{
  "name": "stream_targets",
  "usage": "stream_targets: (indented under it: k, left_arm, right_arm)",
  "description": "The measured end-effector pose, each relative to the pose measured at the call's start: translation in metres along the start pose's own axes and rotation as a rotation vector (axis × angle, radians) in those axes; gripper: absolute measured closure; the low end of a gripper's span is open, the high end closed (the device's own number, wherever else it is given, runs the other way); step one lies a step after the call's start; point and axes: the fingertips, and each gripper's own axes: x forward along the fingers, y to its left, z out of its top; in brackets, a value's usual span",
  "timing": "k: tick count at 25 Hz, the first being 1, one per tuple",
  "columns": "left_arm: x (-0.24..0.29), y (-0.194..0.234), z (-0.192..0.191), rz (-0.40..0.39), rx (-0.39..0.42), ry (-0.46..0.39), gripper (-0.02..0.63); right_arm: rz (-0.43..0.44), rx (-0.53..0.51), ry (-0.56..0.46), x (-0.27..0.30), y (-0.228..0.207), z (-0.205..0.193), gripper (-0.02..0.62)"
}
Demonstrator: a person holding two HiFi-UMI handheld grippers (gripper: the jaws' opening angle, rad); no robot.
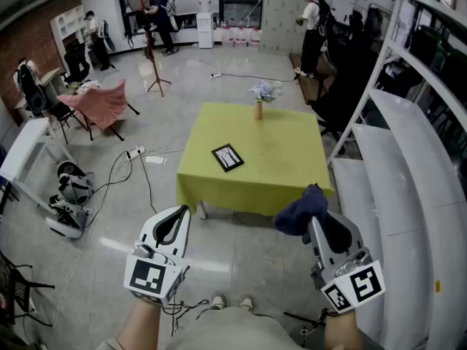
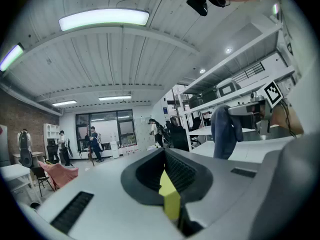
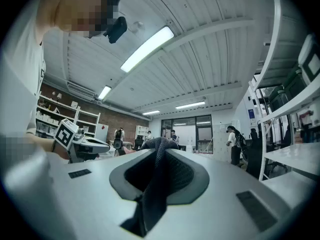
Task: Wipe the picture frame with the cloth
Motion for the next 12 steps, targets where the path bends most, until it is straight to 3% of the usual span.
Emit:
stream_targets:
  k: [7, 12]
  left_arm:
    - [0.008, -0.010, -0.014, -0.004, 0.006, 0.004, 0.600]
    - [0.010, -0.017, -0.013, 0.038, -0.025, 0.039, 0.600]
  right_arm:
    - [0.012, 0.049, -0.018, 0.001, -0.012, -0.010, 0.534]
    - [0.044, 0.058, -0.003, -0.002, -0.017, -0.019, 0.534]
